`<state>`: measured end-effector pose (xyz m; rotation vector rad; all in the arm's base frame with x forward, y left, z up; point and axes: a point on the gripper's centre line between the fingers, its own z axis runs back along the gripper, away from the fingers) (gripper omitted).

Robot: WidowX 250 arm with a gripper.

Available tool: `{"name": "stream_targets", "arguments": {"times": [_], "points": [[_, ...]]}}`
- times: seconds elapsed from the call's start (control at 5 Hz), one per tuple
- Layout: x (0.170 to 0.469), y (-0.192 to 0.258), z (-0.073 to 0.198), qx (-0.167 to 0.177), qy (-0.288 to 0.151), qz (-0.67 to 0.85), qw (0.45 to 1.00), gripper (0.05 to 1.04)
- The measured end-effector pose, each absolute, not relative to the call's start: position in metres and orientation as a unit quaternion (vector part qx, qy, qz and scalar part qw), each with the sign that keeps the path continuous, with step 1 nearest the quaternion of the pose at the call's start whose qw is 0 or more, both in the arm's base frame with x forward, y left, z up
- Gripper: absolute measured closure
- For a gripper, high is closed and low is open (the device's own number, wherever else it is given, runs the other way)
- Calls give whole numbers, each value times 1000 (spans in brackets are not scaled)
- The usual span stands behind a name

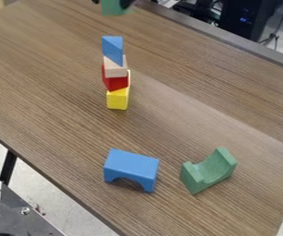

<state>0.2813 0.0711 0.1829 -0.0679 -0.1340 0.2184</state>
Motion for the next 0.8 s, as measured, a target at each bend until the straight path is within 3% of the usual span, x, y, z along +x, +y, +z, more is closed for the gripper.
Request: {"name": "stream_targets", "arguments": {"times": [0.8], "points": [[287,68,163,7,22,120,993,499]]}}
